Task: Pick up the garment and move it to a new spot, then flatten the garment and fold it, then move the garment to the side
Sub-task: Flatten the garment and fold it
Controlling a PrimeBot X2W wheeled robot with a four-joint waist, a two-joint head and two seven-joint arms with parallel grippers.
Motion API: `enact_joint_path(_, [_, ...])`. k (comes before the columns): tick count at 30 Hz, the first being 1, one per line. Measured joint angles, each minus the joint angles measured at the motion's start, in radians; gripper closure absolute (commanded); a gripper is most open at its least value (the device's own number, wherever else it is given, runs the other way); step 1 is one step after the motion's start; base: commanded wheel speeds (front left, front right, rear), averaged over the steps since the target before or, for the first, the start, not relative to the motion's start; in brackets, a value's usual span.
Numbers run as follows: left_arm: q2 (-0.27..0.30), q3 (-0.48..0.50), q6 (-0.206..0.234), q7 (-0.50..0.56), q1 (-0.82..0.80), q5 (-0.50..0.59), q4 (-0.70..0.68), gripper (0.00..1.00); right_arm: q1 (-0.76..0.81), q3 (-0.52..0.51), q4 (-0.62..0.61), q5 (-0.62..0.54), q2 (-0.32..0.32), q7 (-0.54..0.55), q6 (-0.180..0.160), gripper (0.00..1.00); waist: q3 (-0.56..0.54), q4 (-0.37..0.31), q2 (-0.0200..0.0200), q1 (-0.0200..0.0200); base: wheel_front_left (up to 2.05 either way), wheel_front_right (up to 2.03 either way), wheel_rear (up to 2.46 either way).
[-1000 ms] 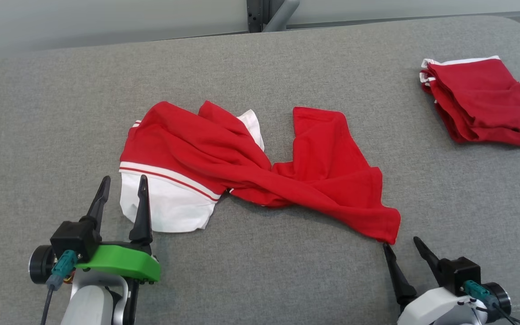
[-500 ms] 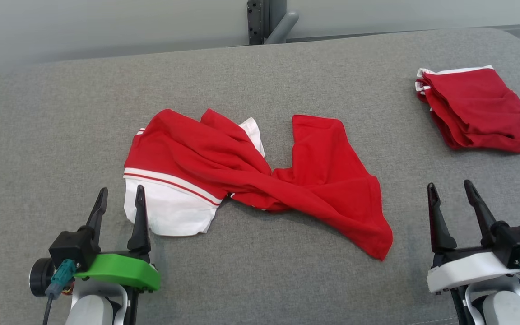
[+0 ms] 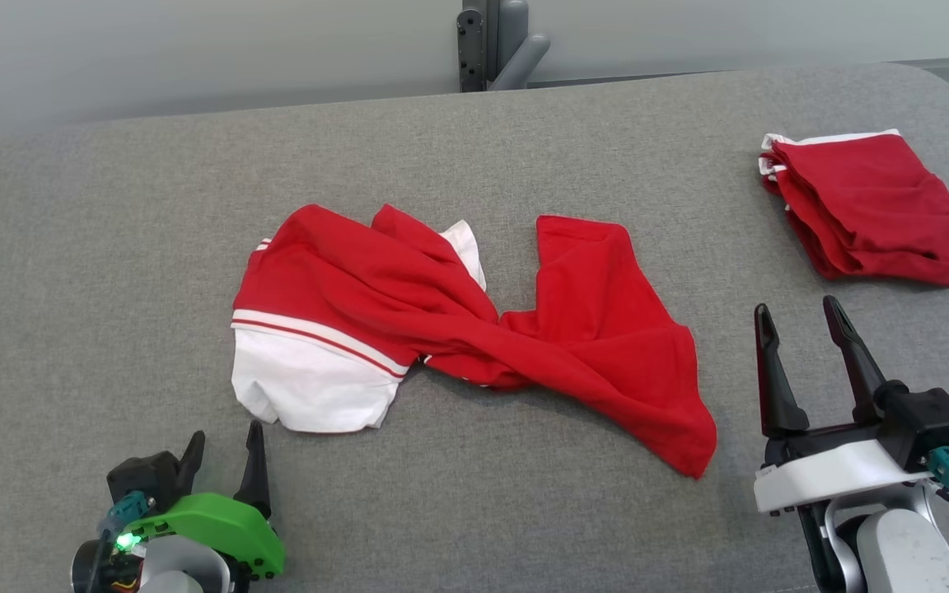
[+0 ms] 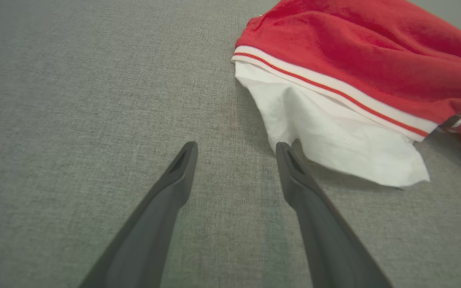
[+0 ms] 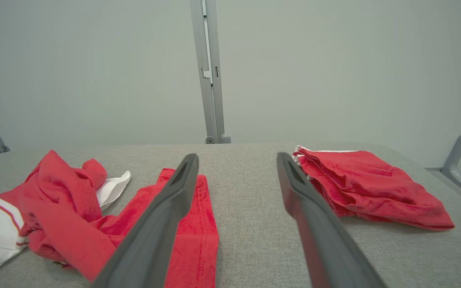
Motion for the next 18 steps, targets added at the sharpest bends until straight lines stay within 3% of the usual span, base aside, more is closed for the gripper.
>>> enact_joint_path(8, [-0.008, -0.021, -0.029, -0.033, -0.086, -0.058, 0.143, 0.0, 0.001, 0.007, 0.003, -0.001, 0.001, 0.0, 0.0, 0.0, -0.005, -0.021, 0.0, 0.0, 0.0, 0.0, 0.0])
enact_joint_path(9, [-0.008, -0.023, -0.031, -0.034, -0.093, -0.06, 0.163, 0.11, 0.002, 0.009, 0.003, -0.002, 0.001, 0.0, 0.0, 0.0, -0.006, -0.024, 0.0, 0.0, 0.0, 0.0, 0.0])
enact_joint_path(10, [-0.007, -0.025, -0.032, -0.038, -0.1, -0.064, 0.179, 0.29, 0.003, 0.011, 0.003, -0.002, 0.001, 0.0, 0.0, 0.0, -0.008, -0.026, 0.0, 0.0, 0.0, 0.0, 0.0])
enact_joint_path(11, [-0.007, -0.028, -0.032, -0.039, -0.108, -0.068, 0.194, 0.29, 0.004, 0.012, 0.003, -0.002, 0.001, 0.0, 0.0, 0.0, -0.009, -0.028, 0.0, 0.0, 0.0, 0.0, 0.0])
enact_joint_path(12, [-0.007, -0.03, -0.033, -0.041, -0.117, -0.069, 0.207, 0.6, 0.004, 0.014, 0.003, -0.002, 0.001, 0.0, 0.0, 0.0, -0.009, -0.03, 0.0, 0.0, 0.0, 0.0, 0.0])
enact_joint_path(13, [-0.007, -0.034, -0.033, -0.044, -0.126, -0.075, 0.215, 0.84, 0.005, 0.014, 0.002, -0.002, 0.001, 0.0, 0.0, 0.0, -0.008, -0.031, 0.0, 0.0, 0.0, 0.0, 0.0])
enact_joint_path(14, [-0.007, -0.038, -0.034, -0.046, -0.133, -0.081, 0.219, 1.0, 0.005, 0.012, 0.0, -0.002, 0.001, 0.0, 0.0, 0.0, -0.007, -0.032, 0.0, 0.0, 0.0, 0.0, 0.0])
enact_joint_path(18, [-0.008, -0.076, -0.036, -0.051, -0.146, -0.09, 0.221, 1.0, 0.007, -0.008, -0.002, -0.002, 0.001, 0.0, 0.0, 0.0, -0.002, -0.016, 0.0, 0.0, 0.0, 0.0, 0.0])
